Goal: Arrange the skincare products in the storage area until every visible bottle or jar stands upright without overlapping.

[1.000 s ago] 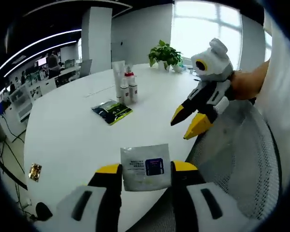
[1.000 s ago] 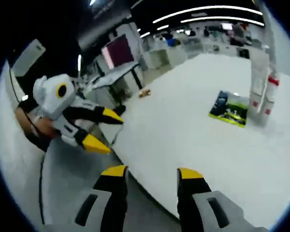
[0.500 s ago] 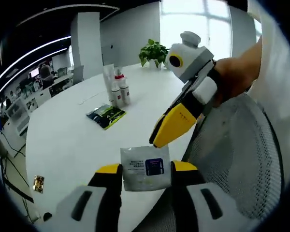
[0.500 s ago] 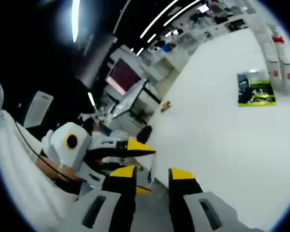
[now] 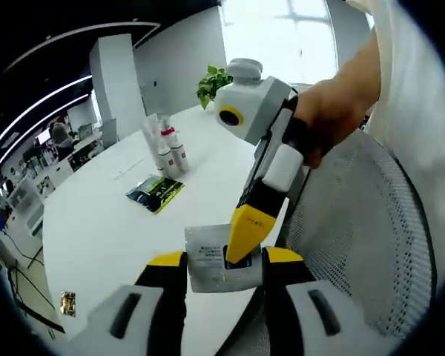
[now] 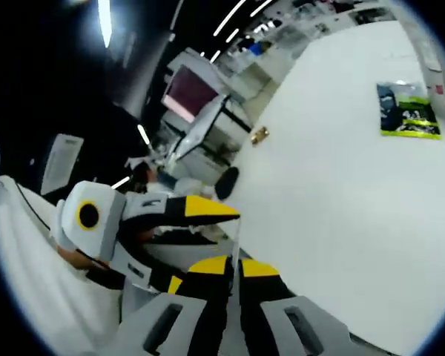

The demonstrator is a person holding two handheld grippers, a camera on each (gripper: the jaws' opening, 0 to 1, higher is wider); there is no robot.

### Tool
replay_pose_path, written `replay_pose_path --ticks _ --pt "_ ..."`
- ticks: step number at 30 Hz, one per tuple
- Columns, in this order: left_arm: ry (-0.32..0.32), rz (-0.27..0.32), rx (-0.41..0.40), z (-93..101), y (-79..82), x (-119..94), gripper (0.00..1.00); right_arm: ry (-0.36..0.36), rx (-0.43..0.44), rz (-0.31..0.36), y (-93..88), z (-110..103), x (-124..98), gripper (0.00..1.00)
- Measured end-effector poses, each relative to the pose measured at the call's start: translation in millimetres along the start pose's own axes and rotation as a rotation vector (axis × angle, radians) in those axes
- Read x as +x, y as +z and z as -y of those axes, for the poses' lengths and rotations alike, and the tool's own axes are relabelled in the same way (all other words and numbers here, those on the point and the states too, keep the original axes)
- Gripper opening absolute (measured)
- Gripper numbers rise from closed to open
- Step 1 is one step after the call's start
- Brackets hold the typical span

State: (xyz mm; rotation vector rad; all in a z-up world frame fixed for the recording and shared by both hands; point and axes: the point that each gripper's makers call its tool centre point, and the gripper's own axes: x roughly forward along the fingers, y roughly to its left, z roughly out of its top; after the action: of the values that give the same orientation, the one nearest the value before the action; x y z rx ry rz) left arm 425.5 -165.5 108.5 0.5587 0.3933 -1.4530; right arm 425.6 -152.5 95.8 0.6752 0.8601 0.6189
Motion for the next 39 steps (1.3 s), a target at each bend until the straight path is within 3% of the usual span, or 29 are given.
replay_pose_path --ticks 8,16,18,20,22,25,30,32,39 --pt "0.005 0.036 0.012 -2.3 5.7 -1.2 0.35 0.0 -0.059 0.005 5.1 -2.8 -3.1 0.0" --pt "0.01 0.018 0.038 -4.2 2.7 -0.5 0.35 0.0 -0.113 0.012 11.0 4.6 -13.7 0.0" --pt "-0.003 0.017 0.041 -1.5 2.6 0.0 0.33 -0.006 -0.155 0.011 13.8 6.8 -17.9 0.0" --pt "-0.003 0.006 0.054 -1.8 1.0 -0.8 0.23 -0.023 -0.195 -0.014 11.6 12.9 -22.0 0.0" --pt "-0.007 0.001 0.048 -1.7 0.1 -1.0 0.21 -0.05 -0.264 -0.048 7.8 20.8 -27.0 0.0" --pt "-0.003 0.006 0.038 -3.0 0.4 0.3 0.29 -0.052 -0.371 -0.121 -2.7 23.5 -31.4 0.0" --pt "-0.026 0.0 0.041 2.0 -0.7 1.9 0.29 -0.019 -0.708 -0.284 -22.3 18.1 -35.3 0.0" --pt "-0.049 -0.001 0.048 6.7 -0.6 2.8 0.28 0.009 -0.803 -0.305 -25.5 11.3 -33.6 0.0" --pt "-0.097 -0.024 0.08 18.4 -4.1 4.9 0.25 0.042 -0.942 -0.334 -24.7 0.8 -29.0 0.0"
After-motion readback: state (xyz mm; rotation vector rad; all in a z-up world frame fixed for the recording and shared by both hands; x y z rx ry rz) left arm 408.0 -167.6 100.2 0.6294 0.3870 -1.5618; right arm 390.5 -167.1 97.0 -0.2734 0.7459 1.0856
